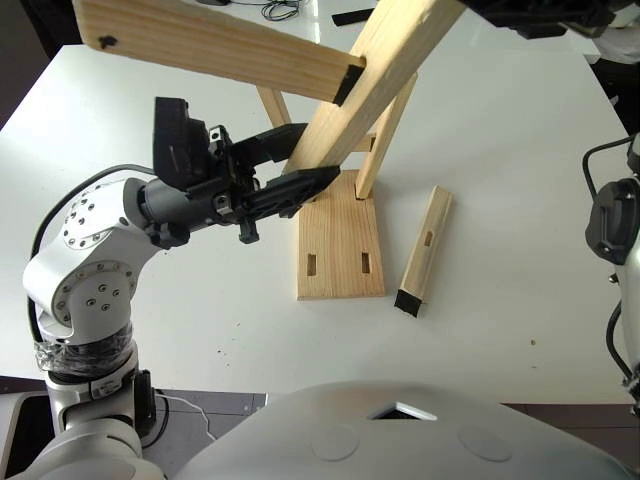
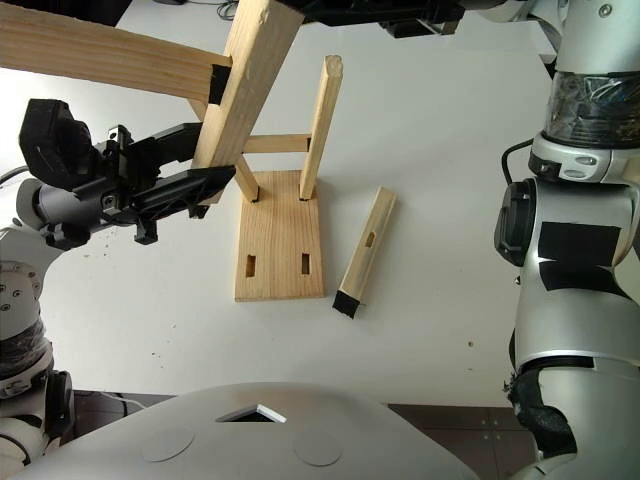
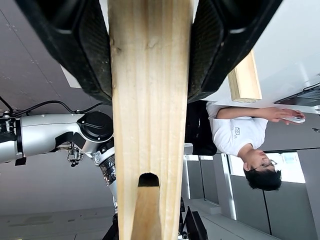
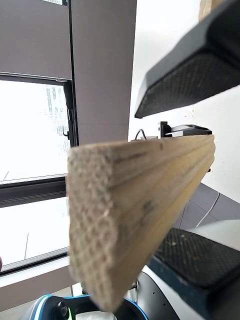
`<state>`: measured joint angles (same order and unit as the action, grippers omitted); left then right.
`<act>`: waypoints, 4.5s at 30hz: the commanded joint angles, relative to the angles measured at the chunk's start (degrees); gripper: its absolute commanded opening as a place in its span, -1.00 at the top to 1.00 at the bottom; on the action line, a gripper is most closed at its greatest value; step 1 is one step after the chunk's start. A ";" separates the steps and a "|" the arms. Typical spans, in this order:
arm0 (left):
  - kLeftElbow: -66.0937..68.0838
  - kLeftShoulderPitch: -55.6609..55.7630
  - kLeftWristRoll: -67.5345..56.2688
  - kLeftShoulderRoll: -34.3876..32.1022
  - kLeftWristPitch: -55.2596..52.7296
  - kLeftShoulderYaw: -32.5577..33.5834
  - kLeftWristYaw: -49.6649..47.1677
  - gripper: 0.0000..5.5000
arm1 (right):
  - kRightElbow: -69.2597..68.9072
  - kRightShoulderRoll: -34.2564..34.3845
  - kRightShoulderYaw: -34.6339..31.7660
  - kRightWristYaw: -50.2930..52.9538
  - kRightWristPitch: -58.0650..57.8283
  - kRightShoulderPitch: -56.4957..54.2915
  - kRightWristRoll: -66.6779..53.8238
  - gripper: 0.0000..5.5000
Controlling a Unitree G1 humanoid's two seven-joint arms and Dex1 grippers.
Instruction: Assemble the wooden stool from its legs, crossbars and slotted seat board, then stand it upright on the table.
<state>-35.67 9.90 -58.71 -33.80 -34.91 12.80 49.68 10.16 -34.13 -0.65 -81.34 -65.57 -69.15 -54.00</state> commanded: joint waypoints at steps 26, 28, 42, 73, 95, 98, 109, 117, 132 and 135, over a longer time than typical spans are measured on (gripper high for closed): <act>0.89 -0.85 -0.23 -0.79 1.53 -1.64 -2.57 0.25 | -7.00 3.00 -7.70 10.74 -6.07 4.73 -7.51 0.17; 1.10 -0.91 -1.96 -0.77 1.01 -1.21 -2.72 0.25 | -7.27 3.67 -8.38 11.89 -5.40 5.30 -7.69 0.18; 7.35 -3.00 -11.87 -2.89 -5.20 4.48 -9.81 0.08 | -9.33 2.35 -12.35 22.09 -3.04 13.07 -6.13 0.26; 17.97 -18.96 8.27 31.14 15.85 15.52 -56.65 -0.17 | -26.31 -14.29 -0.92 1.52 25.50 42.12 11.52 0.26; 17.26 -21.91 12.98 32.94 17.71 12.90 -54.71 -0.17 | -26.54 -14.56 1.03 3.28 25.66 43.53 11.47 0.26; 16.90 -22.65 13.56 33.64 18.10 12.36 -54.28 -0.17 | -26.19 -14.98 1.47 2.81 25.61 43.36 11.61 0.26; 16.43 -23.97 14.96 34.81 19.13 10.95 -53.43 -0.17 | -26.22 -16.01 2.54 1.46 24.80 44.27 11.10 0.26; 16.30 -24.77 15.45 35.25 19.80 10.54 -53.07 -0.17 | -27.13 -16.16 2.40 1.47 23.73 44.42 10.12 0.26; 15.27 -26.76 16.52 36.87 20.99 8.59 -53.08 -0.17 | -19.36 -14.00 6.31 3.59 28.82 38.95 17.10 0.26; 15.34 -27.11 17.14 37.37 21.42 7.82 -52.86 -0.17 | -21.61 -14.61 7.59 2.47 30.78 40.99 18.45 0.26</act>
<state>-19.96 -16.70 -42.44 2.78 -13.91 21.21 -3.59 -9.94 -47.79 5.42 -78.62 -36.43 -29.63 -38.71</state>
